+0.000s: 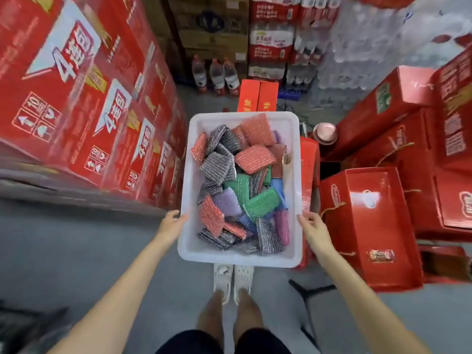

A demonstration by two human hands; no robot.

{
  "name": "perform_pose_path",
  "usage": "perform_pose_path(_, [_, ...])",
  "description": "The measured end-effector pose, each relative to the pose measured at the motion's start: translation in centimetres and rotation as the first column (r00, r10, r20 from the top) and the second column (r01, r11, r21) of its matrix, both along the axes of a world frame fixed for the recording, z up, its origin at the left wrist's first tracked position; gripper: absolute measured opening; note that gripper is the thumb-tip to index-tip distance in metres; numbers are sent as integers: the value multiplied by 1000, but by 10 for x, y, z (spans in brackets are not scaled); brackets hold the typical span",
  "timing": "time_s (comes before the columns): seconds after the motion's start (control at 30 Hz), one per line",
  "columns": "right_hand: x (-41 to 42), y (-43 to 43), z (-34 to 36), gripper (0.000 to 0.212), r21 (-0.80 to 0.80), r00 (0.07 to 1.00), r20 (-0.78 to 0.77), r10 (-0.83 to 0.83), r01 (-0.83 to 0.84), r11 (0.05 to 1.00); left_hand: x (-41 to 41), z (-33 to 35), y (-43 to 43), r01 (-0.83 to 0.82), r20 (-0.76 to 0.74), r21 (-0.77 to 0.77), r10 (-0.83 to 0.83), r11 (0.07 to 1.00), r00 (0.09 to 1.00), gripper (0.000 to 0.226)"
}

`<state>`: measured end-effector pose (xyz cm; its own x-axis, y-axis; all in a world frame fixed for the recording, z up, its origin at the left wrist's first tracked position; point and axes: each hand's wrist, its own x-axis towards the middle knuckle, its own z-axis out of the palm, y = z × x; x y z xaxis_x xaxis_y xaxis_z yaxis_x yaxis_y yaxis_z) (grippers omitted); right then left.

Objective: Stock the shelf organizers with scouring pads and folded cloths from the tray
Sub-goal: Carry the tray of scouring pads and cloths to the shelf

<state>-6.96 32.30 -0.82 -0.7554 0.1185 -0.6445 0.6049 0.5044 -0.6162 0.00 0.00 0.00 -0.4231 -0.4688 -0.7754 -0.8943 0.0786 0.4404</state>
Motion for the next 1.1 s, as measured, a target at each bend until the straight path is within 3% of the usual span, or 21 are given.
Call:
perform_pose_path(0.1, [-36, -14, -6, 41, -115, 995, -78, -56, 46, 992, -35, -15, -8, -6, -63, 18, 7, 1000, 998, 55])
perform_pose_path(0.2, [-62, -33, -16, 38, -133, 987, -133, -91, 74, 988, -60, -34, -16, -141, -130, 112, 155, 984, 979, 71])
perform_pose_path(0.33, [-66, -47, -20, 31, -201, 954, -103, -280, 256, 946, -64, -28, -9, -366, -161, 324, 432, 873, 887, 12])
perform_pose_path(0.4, [-58, -47, -20, 24, -246, 923, -46, -381, 359, 900, -51, -26, -8, -412, -149, 360, 488, 837, 860, 10])
perform_pose_path(0.5, [-36, -45, -17, 26, -251, 905, -29, -424, 404, 880, -14, -27, -7, -406, -132, 325, 466, 854, 875, 19])
perform_pose_path(0.57, [-17, -45, -16, 25, -228, 916, -30, -401, 384, 895, 14, -23, -3, -394, -125, 357, 462, 847, 878, 15])
perform_pose_path(0.7, [26, -47, -14, 22, -187, 944, -27, -329, 319, 929, 80, -22, 1, -412, -126, 377, 487, 829, 864, 40])
perform_pose_path(0.9, [86, -69, 6, 41, -185, 984, -8, -178, 173, 967, 166, -13, -9, -526, -71, 362, 585, 770, 808, 53])
perform_pose_path(1.1, [146, -115, 26, 68, -105, 999, -49, 21, -26, 994, 260, 10, -38, -511, -122, 264, 554, 818, 824, 81])
